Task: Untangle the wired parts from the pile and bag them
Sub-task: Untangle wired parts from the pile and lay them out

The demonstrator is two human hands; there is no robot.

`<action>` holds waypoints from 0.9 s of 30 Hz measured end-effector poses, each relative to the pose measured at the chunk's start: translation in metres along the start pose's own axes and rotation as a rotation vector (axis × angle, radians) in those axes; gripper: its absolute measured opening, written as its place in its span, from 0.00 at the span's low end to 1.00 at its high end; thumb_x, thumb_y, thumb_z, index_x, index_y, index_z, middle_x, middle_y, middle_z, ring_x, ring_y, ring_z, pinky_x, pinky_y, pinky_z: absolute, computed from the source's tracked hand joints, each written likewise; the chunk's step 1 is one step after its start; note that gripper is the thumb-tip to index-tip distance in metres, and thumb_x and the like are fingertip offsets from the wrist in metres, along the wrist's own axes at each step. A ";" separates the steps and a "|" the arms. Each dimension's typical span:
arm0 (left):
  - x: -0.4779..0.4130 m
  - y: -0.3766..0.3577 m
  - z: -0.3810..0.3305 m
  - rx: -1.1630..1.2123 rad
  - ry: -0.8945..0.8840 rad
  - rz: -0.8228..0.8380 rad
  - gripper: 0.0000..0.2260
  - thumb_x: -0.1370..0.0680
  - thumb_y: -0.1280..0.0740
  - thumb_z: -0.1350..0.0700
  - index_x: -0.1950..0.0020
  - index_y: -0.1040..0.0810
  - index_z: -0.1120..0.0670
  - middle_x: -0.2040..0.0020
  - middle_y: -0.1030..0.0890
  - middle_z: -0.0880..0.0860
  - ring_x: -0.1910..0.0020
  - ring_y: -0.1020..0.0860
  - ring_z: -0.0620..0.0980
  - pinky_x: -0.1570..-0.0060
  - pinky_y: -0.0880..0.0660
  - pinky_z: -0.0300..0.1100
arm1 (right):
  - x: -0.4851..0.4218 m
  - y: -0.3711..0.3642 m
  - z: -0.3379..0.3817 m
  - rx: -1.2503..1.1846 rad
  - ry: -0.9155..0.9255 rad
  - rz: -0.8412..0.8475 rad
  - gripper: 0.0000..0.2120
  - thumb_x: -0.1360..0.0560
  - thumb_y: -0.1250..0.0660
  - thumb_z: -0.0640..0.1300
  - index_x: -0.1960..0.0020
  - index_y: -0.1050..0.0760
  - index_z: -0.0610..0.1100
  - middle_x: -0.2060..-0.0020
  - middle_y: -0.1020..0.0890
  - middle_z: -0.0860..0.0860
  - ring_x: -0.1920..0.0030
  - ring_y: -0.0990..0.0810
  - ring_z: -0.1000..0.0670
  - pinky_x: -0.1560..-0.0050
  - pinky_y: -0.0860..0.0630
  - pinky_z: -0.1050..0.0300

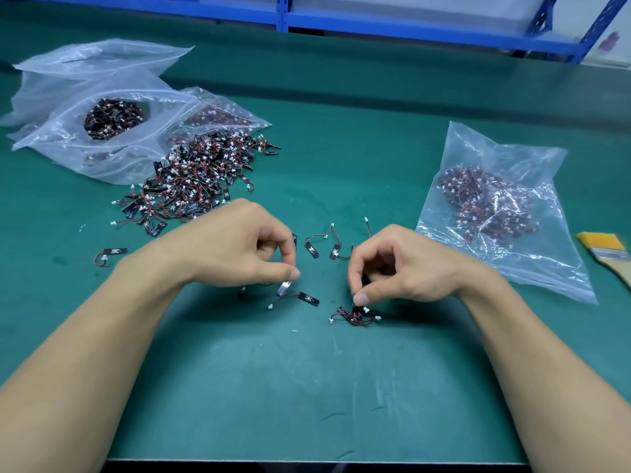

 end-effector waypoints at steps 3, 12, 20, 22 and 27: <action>-0.002 -0.008 -0.014 -0.068 -0.073 -0.006 0.04 0.29 0.23 0.49 0.60 0.17 0.45 0.78 0.36 0.48 0.75 0.38 0.46 0.72 0.41 0.34 | 0.000 0.003 0.000 -0.074 0.021 -0.007 0.06 0.28 0.24 0.35 0.60 0.20 0.42 0.71 0.22 0.59 0.73 0.35 0.56 0.69 0.36 0.67; -0.007 -0.026 -0.019 -0.328 -0.092 0.034 0.08 0.30 0.27 0.40 0.51 0.18 0.35 0.70 0.26 0.41 0.66 0.28 0.39 0.68 0.35 0.38 | -0.001 0.014 -0.004 -0.228 0.039 -0.095 0.07 0.27 0.28 0.29 0.51 0.18 0.37 0.66 0.19 0.52 0.68 0.25 0.60 0.63 0.30 0.70; -0.008 -0.028 -0.022 -0.354 -0.120 0.002 0.08 0.29 0.29 0.46 0.52 0.17 0.35 0.70 0.26 0.40 0.66 0.29 0.41 0.71 0.37 0.36 | -0.006 0.024 -0.012 -0.187 0.018 -0.250 0.06 0.29 0.23 0.36 0.58 0.17 0.45 0.65 0.16 0.51 0.66 0.21 0.57 0.62 0.27 0.67; -0.008 -0.026 -0.021 -0.356 -0.109 -0.011 0.08 0.29 0.30 0.46 0.51 0.17 0.34 0.71 0.26 0.41 0.67 0.29 0.40 0.69 0.33 0.40 | -0.009 0.025 -0.011 -0.131 0.029 -0.310 0.05 0.29 0.22 0.39 0.59 0.17 0.44 0.66 0.16 0.49 0.65 0.22 0.55 0.62 0.27 0.63; -0.009 -0.024 -0.019 -0.370 -0.099 -0.028 0.08 0.28 0.30 0.46 0.51 0.18 0.34 0.68 0.25 0.38 0.64 0.28 0.36 0.71 0.37 0.38 | -0.015 0.016 -0.008 -0.041 0.041 -0.304 0.04 0.29 0.22 0.39 0.59 0.17 0.43 0.68 0.17 0.55 0.69 0.24 0.61 0.65 0.30 0.71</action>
Point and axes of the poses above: each hand's wrist, its own x-axis away from the middle knuckle, its own y-axis out of the back of the hand, z = x × y, the point moved 10 cm from there along -x, towards the middle knuckle
